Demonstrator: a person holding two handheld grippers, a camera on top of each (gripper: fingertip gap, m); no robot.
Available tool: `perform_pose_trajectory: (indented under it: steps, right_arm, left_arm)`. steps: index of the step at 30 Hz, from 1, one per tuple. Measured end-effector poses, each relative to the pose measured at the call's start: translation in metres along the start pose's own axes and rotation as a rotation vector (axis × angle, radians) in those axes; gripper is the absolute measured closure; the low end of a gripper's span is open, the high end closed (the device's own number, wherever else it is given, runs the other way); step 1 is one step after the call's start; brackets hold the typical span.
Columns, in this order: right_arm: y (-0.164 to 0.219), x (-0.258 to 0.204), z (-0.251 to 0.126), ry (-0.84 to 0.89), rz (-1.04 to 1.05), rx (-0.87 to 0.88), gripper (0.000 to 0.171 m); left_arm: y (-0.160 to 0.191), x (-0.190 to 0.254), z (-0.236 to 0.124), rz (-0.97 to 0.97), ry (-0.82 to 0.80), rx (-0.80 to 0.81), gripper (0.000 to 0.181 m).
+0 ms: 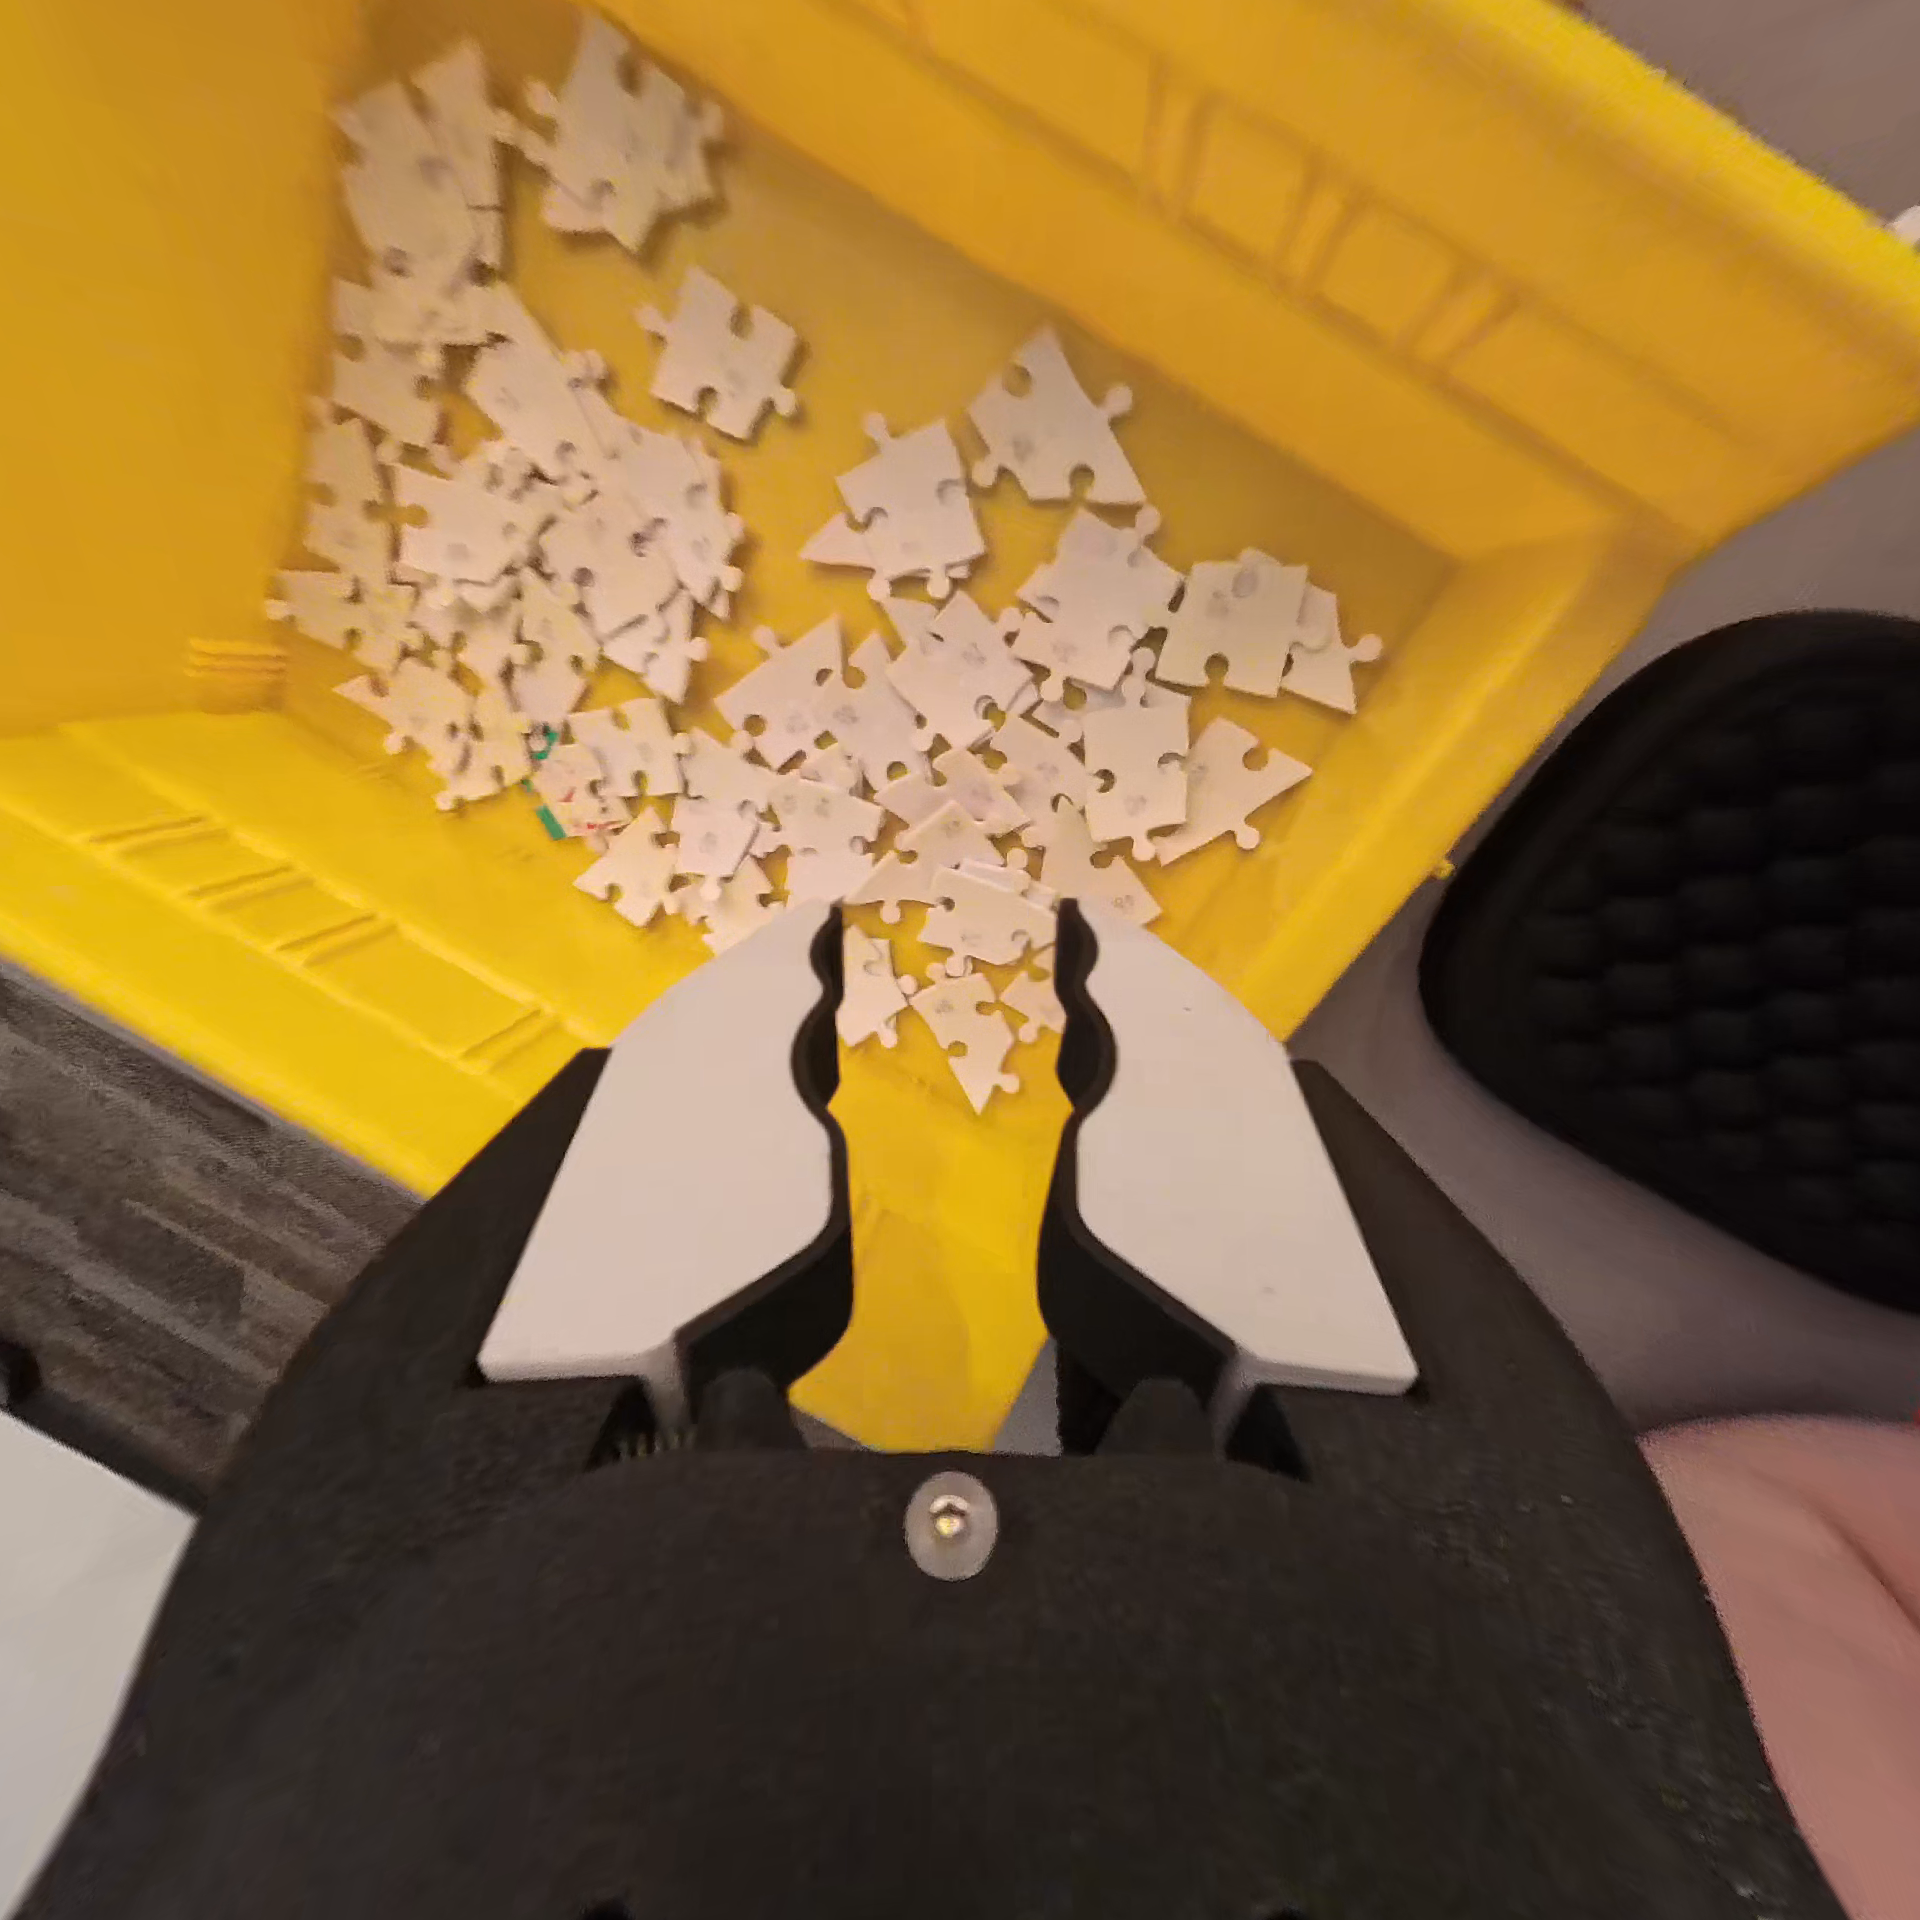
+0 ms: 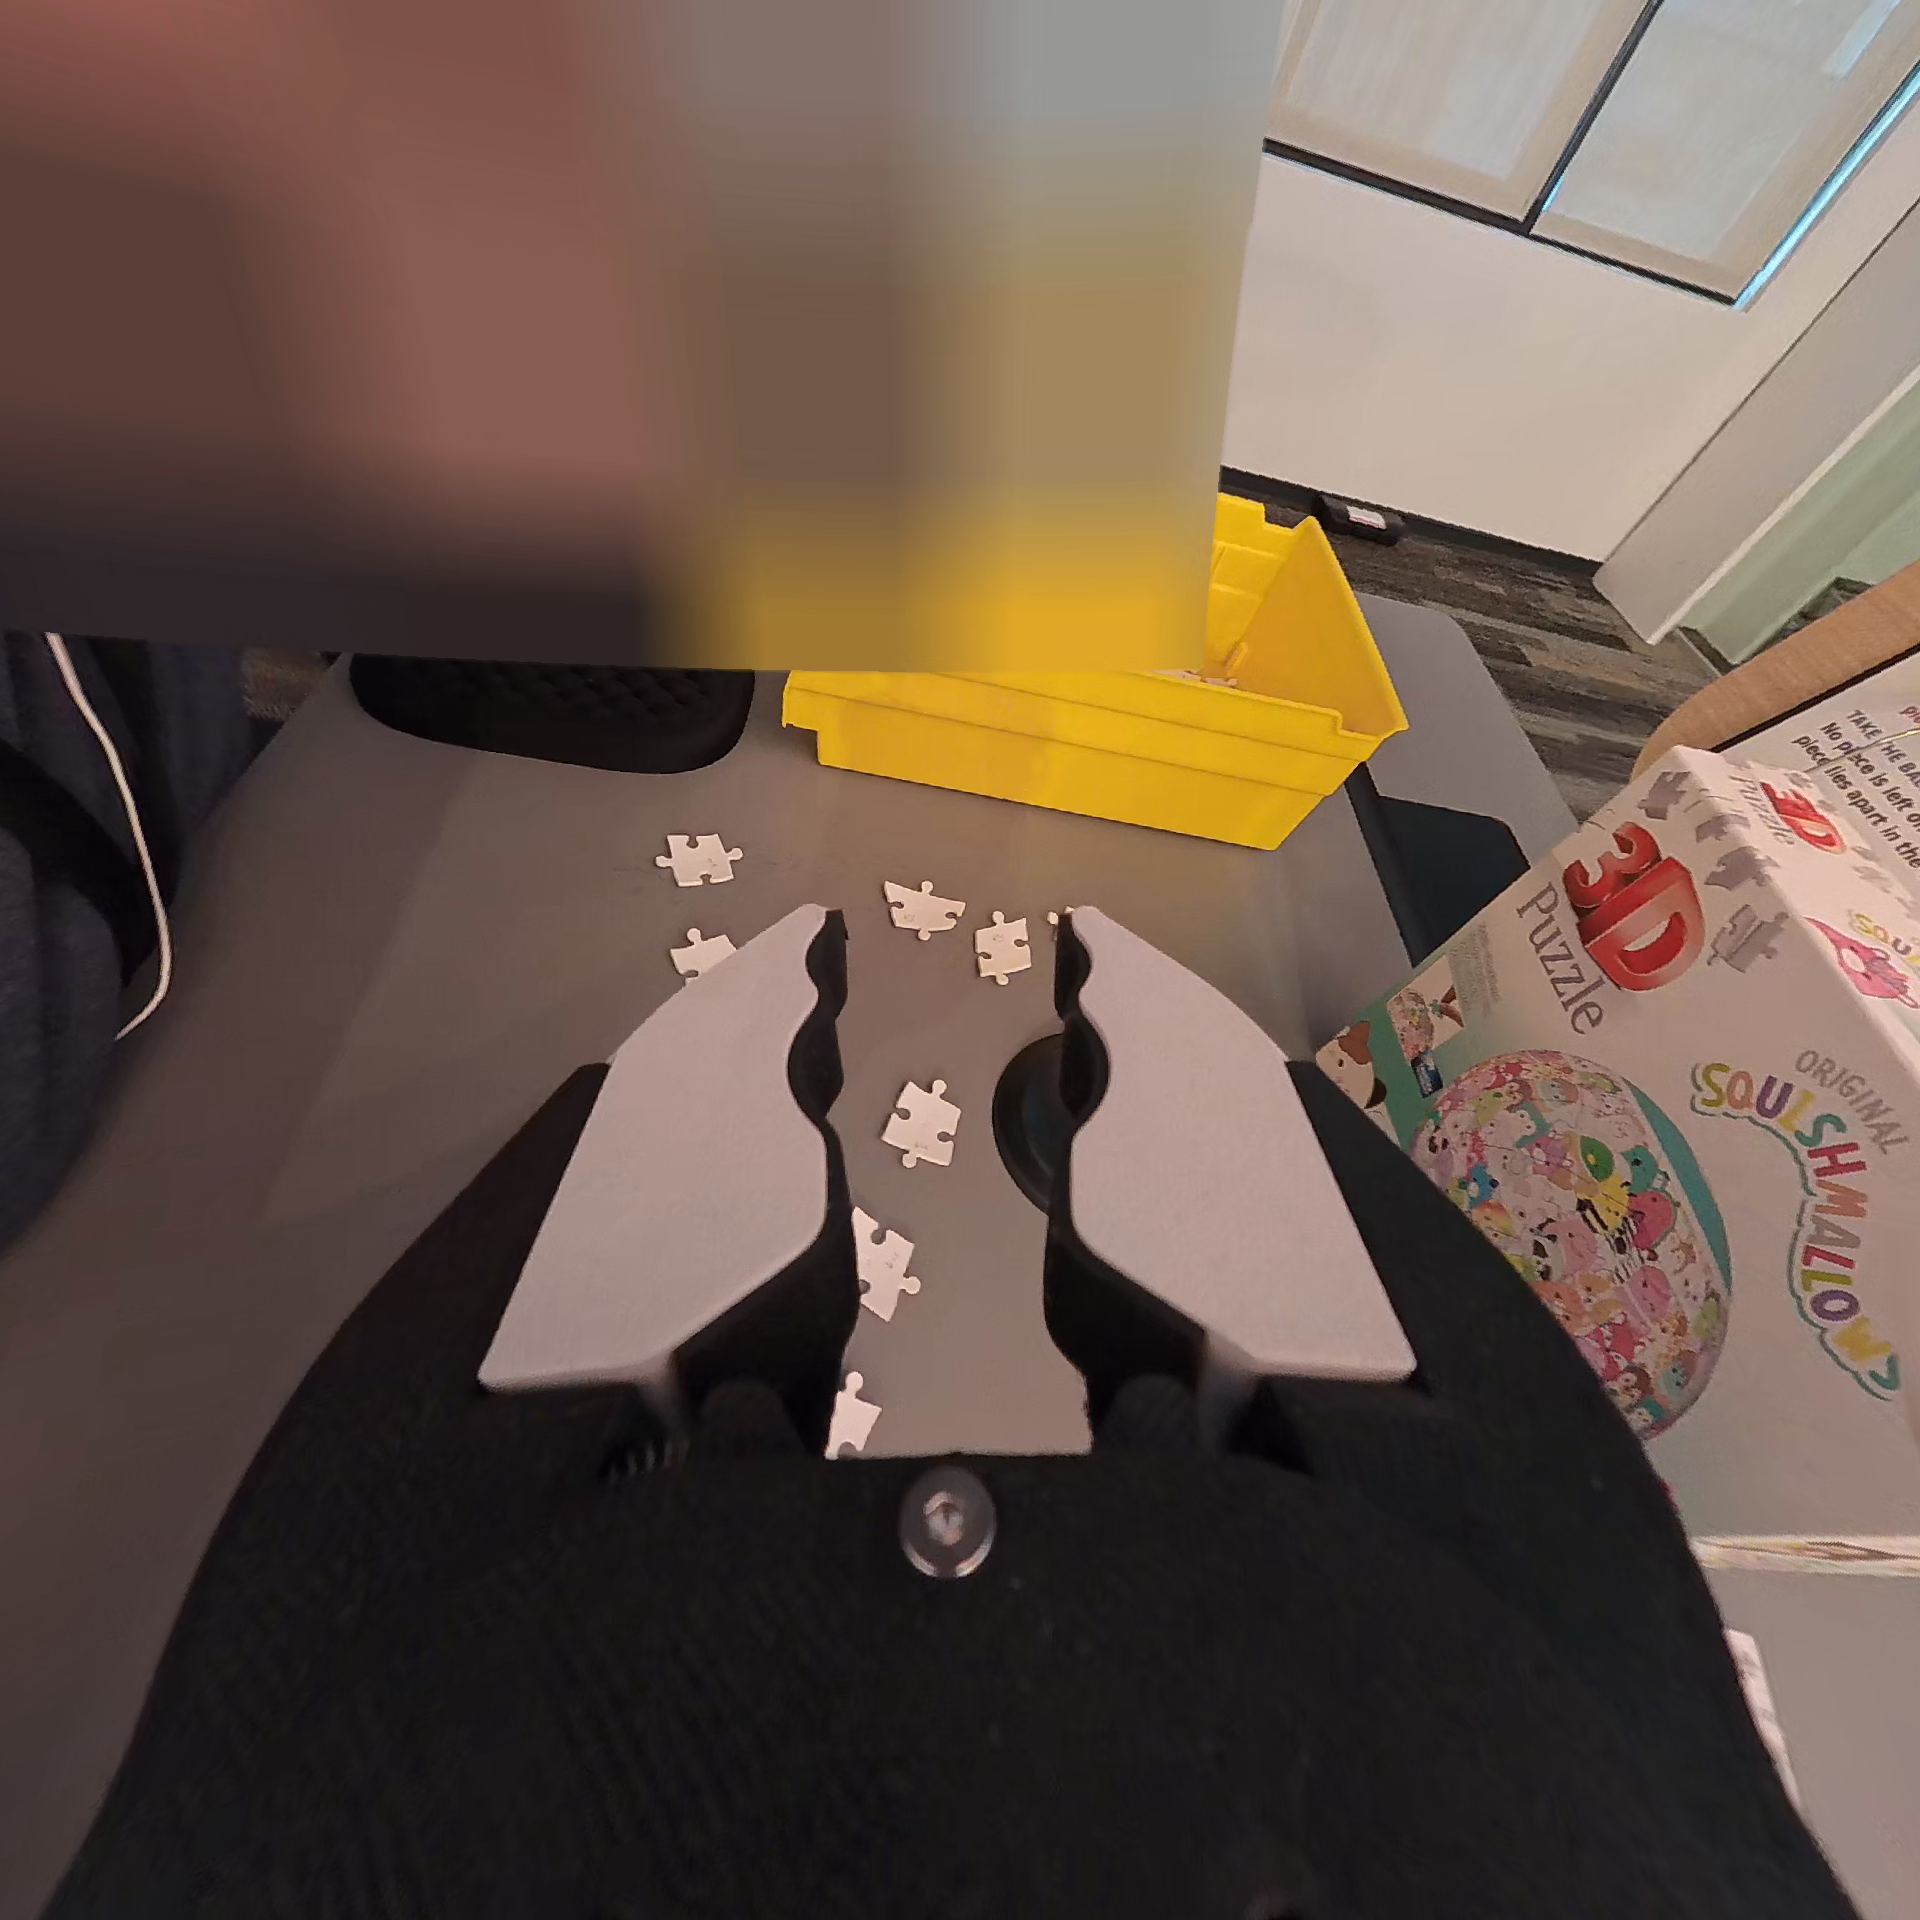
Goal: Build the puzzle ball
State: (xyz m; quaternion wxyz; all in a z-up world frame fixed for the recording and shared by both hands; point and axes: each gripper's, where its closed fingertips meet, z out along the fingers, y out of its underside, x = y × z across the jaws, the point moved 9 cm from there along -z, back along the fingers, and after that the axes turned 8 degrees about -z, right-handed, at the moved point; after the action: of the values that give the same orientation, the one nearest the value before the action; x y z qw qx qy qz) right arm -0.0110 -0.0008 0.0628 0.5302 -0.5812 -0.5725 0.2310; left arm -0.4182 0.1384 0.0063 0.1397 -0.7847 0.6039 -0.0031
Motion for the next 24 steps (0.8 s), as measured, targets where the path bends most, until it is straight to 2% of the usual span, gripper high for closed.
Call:
perform_pose_trajectory:
  steps: [10, 14, 24]
  right_arm:
    - [0.005, 0.004, 0.001, -0.009, 0.003, -0.005, 0.132]
    - [0.005, 0.005, 0.001, -0.011, 0.002, -0.01, 0.132]
    - [0.003, 0.005, -0.001, -0.004, -0.009, -0.007, 0.132]
  left_arm:
    - [-0.017, 0.023, 0.061, 0.137, 0.171, -0.189, 0.14]
    - [-0.021, 0.025, 0.066, 0.107, 0.175, -0.197, 0.136]
    - [-0.019, 0.025, 0.069, 0.117, 0.149, -0.241, 0.145]
